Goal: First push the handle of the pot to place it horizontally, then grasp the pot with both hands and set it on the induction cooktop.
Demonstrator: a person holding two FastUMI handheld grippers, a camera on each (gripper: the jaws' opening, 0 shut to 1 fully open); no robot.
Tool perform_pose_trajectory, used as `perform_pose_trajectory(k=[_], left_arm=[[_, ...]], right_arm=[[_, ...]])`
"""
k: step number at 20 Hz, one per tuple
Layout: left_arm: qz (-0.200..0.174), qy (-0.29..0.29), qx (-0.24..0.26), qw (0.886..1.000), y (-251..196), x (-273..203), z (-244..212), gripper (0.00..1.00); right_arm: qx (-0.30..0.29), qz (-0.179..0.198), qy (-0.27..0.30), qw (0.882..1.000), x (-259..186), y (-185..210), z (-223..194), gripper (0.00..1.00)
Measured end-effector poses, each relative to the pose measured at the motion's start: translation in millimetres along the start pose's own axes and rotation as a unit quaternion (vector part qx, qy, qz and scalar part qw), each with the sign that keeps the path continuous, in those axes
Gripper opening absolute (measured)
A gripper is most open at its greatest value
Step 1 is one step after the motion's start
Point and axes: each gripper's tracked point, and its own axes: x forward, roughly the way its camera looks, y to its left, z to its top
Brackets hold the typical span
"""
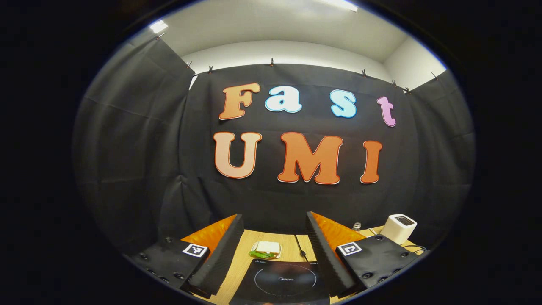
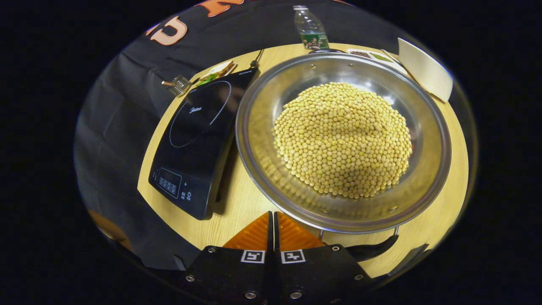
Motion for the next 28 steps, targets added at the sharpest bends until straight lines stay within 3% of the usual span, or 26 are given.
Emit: perform_pose_trajectory(k=[6, 8, 14, 17, 24, 28], left_arm=[[-0.005, 0.007, -0.005, 1.000, -8, 4, -4, 0.94], [-0.006, 0.009, -0.004, 1.000, -10, 5, -6, 0.98], [-0.018, -0.002, -0.003, 1.000, -20, 7, -2, 0.94], [-0.023, 0.000, -0.003, 1.000, -22, 4, -3, 0.98], [-0.017, 0.008, -0.007, 1.000, -14, 5, -11, 0.95], [-0.015, 0.008, -0.006, 1.000, -12, 4, -14, 0.96]], right_arm=[[0.030, -0.008, -0.014, 0.999, -11, -26, 4, 0.00], [0.041, -0.010, -0.022, 0.999, -16, -35, 5, 0.00], [0.070, -0.037, -0.046, 0.996, -29, -71, 10, 0.00], [0.089, -0.048, -0.055, 0.993, -37, -87, 12, 0.00], [0.107, -0.071, -0.060, 0.990, -50, -116, 17, 0.00], [0.137, -0.062, -0.066, 0.986, -52, -127, 22, 0.00]])
